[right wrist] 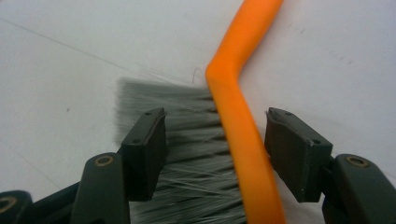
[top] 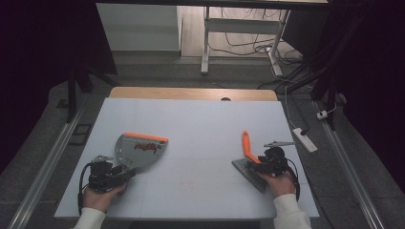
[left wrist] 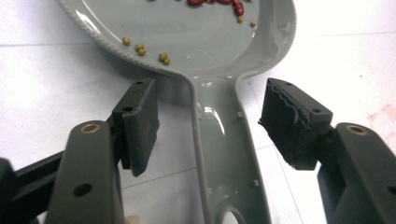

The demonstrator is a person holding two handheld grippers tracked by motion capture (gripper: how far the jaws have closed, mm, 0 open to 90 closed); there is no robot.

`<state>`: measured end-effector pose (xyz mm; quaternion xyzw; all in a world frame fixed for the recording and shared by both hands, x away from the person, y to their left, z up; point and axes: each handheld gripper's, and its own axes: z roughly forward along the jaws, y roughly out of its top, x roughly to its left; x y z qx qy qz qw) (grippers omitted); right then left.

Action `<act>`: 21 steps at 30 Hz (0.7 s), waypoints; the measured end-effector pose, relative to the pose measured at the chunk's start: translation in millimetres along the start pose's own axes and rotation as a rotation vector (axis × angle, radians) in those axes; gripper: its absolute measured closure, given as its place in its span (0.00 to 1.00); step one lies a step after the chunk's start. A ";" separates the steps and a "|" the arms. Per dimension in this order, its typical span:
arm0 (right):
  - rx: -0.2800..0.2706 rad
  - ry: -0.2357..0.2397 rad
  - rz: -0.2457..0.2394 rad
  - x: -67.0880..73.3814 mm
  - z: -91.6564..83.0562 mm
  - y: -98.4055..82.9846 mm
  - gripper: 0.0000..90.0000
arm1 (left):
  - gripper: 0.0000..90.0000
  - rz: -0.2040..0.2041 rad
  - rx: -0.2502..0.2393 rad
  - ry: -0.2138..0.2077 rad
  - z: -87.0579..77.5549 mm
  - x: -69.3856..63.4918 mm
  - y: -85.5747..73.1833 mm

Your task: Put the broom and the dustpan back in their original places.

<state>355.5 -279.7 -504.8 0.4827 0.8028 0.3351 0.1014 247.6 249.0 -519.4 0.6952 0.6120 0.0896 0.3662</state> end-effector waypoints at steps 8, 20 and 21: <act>-0.041 0.005 -0.018 1.4 -6.6 0.5 0.43 | 0.40 0.062 -0.020 0.001 -8.7 -2.8 2.8; -0.115 0.066 -0.101 11.2 -18.7 -0.3 0.46 | 0.41 0.202 -0.043 -0.093 -10.1 -9.3 8.2; -0.118 0.074 -0.106 12.6 -19.1 -0.3 0.46 | 0.41 0.212 -0.041 -0.104 -9.4 -9.9 8.8</act>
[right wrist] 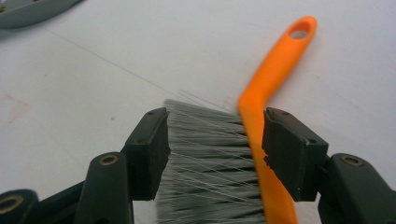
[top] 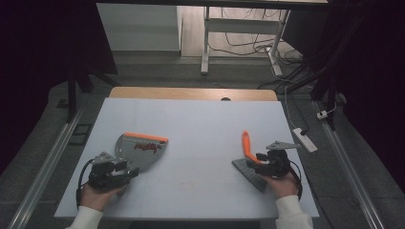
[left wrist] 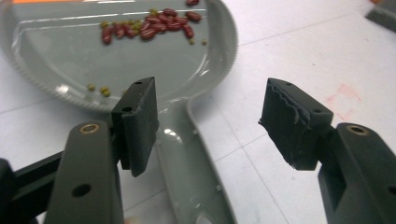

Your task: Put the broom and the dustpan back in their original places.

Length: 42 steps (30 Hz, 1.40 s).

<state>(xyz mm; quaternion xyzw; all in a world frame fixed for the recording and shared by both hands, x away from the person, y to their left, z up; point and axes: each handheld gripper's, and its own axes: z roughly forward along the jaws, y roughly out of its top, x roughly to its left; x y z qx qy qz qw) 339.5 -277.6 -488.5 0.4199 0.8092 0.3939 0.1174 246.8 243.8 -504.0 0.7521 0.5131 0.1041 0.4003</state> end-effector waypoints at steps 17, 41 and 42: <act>-0.017 0.077 -0.095 19.5 3.8 -1.2 0.46 | 0.40 0.095 0.047 -0.118 22.6 -5.1 14.6; -0.028 0.149 -0.234 50.9 12.3 -8.5 0.46 | 0.39 0.150 0.085 -0.186 35.7 -13.8 18.6; -0.025 0.150 -0.238 51.5 12.8 -8.7 0.46 | 0.39 0.154 0.086 -0.185 36.1 -14.0 18.6</act>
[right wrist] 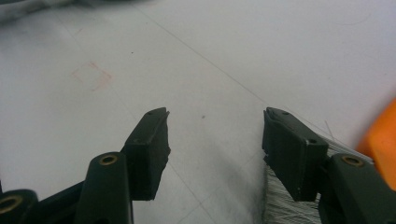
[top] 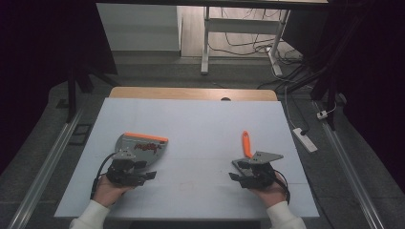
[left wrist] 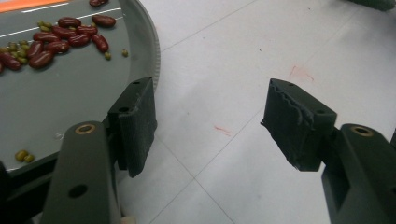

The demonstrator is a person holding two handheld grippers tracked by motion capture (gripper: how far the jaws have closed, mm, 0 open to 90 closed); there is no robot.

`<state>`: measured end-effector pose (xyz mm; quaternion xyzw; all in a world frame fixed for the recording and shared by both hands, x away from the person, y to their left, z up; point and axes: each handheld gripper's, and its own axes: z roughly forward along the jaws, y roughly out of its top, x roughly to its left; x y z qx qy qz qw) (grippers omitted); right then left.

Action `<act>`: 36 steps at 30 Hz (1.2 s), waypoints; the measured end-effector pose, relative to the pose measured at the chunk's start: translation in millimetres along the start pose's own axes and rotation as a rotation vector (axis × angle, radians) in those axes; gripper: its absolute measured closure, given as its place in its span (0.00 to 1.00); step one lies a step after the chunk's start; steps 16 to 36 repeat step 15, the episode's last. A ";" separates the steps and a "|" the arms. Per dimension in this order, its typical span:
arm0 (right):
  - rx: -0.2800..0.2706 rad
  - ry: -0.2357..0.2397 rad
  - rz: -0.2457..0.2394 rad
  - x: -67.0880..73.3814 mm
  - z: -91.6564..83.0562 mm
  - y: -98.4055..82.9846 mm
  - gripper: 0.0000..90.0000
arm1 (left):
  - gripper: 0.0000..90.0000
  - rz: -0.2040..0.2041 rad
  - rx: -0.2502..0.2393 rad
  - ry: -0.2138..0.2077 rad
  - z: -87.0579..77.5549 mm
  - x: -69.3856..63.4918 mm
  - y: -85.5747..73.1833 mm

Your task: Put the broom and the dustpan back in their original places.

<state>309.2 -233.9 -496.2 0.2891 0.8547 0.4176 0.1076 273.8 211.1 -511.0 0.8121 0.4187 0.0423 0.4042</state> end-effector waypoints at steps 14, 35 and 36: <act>-0.014 -0.020 -0.016 -1.2 -2.8 -0.5 0.46 | 0.39 0.016 0.003 -0.003 2.6 -1.0 0.3; -0.015 -0.020 -0.018 -1.1 -2.9 -0.5 0.46 | 0.39 0.015 0.002 -0.004 2.5 -0.8 0.3; -0.015 -0.020 -0.018 -1.1 -2.9 -0.5 0.46 | 0.39 0.015 0.002 -0.004 2.5 -0.8 0.3</act>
